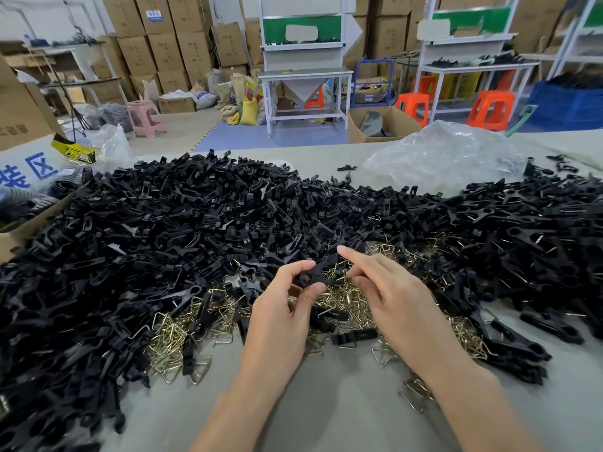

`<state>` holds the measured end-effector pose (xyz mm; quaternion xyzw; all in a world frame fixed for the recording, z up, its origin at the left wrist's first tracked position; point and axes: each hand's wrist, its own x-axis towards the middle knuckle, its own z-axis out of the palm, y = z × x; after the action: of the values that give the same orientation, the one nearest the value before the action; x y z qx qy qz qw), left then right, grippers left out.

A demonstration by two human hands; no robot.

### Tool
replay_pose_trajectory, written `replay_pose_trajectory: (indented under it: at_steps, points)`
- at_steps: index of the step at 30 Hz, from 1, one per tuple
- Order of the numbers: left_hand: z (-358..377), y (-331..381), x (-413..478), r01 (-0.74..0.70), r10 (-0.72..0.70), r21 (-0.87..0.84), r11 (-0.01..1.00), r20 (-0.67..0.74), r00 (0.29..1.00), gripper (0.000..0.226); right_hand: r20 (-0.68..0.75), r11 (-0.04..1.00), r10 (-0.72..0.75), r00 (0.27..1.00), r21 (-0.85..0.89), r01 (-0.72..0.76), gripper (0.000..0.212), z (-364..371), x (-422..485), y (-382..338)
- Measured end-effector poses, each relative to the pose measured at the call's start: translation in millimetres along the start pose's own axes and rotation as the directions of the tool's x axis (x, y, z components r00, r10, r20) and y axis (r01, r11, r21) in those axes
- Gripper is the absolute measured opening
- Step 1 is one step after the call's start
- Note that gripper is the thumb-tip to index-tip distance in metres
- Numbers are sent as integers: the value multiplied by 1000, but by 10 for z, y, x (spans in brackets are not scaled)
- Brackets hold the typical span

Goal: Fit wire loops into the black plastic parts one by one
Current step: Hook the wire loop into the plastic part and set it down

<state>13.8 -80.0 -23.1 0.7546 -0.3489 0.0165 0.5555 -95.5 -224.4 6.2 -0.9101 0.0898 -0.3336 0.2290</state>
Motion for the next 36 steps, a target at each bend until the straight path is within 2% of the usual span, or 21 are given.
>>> replay_pose_trajectory:
  at_steps: [3, 5, 8, 12, 22, 23, 25, 27, 29, 33, 36]
  points:
    - [2, 8, 0, 7, -7, -1, 1000, -3, 1000, 25, -51, 998, 35, 998, 50, -32, 53, 14, 11, 24]
    - [2, 9, -2, 12, -12, -6, 1000, 5, 1000, 28, -90, 978, 142, 986, 168, -126, 53, 29, 20, 33]
    - [-3, 16, -7, 10, -9, -13, 1000, 35, 999, 31, -40, 855, 345, 938, 426, -296, 53, 40, 51, 32]
    - [-7, 14, -1, 27, -25, -31, 999, 54, 998, 32, 34, 692, 447, 894, 620, -369, 56, 18, 79, 42]
    - [16, 33, -16, 40, -35, -50, 998, 96, 995, 29, 132, 533, 497, 858, 734, -421, 53, 117, 85, -8]
    - [13, 35, -14, 39, -34, -58, 998, 94, 995, 30, 156, 477, 516, 842, 764, -434, 54, 114, 89, -12]
    - [5, 47, -13, 33, -24, -100, 994, 84, 996, 31, 241, 298, 529, 814, 845, -444, 56, 100, 101, -28]
    - [-9, 60, -11, 33, -20, -183, 983, 74, 997, 29, 339, 89, 475, 812, 899, -428, 59, 87, 111, -52]
    - [-21, 76, -3, 40, -17, -255, 966, 91, 996, 25, 410, -49, 393, 823, 903, -426, 57, 69, 109, -71]
    - [-30, 114, -2, 80, -17, -388, 918, 164, 986, 21, 478, -173, 259, 840, 878, -446, 47, 20, 81, -77]
    - [-28, 133, -1, 103, -24, -430, 897, 186, 982, 21, 494, -194, 280, 824, 869, -455, 50, 36, 78, -43]
